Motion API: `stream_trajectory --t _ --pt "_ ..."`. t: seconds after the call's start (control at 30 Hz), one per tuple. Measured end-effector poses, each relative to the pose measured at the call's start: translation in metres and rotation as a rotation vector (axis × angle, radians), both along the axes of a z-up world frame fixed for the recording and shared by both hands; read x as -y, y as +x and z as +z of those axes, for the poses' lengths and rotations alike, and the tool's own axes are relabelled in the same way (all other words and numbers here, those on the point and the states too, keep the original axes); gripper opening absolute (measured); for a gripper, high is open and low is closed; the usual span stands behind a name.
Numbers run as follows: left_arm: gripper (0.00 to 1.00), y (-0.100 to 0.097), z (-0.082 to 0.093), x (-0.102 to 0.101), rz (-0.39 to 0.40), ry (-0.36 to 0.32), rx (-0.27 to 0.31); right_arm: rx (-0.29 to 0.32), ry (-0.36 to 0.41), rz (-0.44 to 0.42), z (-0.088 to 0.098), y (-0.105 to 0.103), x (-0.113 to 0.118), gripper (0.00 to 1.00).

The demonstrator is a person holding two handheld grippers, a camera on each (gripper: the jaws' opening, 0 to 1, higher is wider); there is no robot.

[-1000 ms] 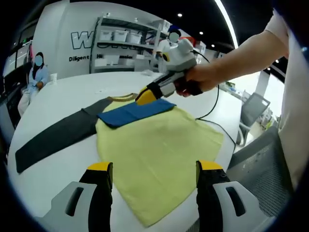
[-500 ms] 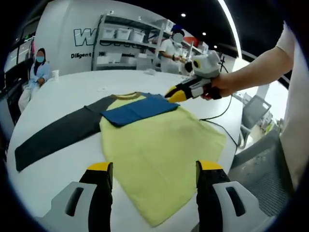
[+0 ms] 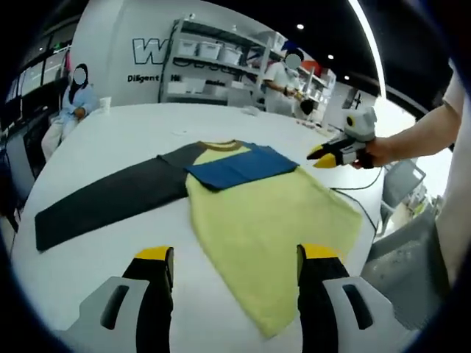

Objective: Fold the garment on the visible template until the final outline fits inside the template.

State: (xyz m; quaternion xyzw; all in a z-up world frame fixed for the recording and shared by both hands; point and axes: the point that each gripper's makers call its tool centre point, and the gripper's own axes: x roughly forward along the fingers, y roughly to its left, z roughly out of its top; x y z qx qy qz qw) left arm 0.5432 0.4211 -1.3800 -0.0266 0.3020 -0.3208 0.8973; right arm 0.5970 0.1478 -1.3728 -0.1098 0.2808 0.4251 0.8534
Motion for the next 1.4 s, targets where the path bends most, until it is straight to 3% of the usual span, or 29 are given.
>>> stream_trajectory --t 0.27,0.5,0.67,0.87,1.1,1.4 --pt "0.65 0.016 -0.008 -0.033 0.092 -0.011 -0.030 -0.011 0.000 -0.051 -0.004 -0.017 0.030 0.19" --pt "0.61 0.032 -0.016 -0.082 0.227 -0.005 -0.055 -0.010 -0.009 -0.093 -0.004 -0.026 0.050 0.20" --pt "0.59 0.042 -0.020 -0.124 0.367 -0.039 -0.080 -0.009 -0.008 -0.114 -0.001 -0.032 0.059 0.19" --pt "0.57 0.050 -0.026 -0.158 0.458 -0.049 -0.093 -0.006 -0.016 -0.124 0.002 -0.038 0.066 0.19" --pt "0.55 0.063 -0.030 -0.189 0.572 -0.074 -0.103 -0.010 -0.021 -0.133 0.004 -0.046 0.070 0.19" --pt "0.50 0.074 -0.042 -0.206 0.656 -0.090 -0.138 -0.018 -0.020 -0.150 0.006 -0.054 0.070 0.19"
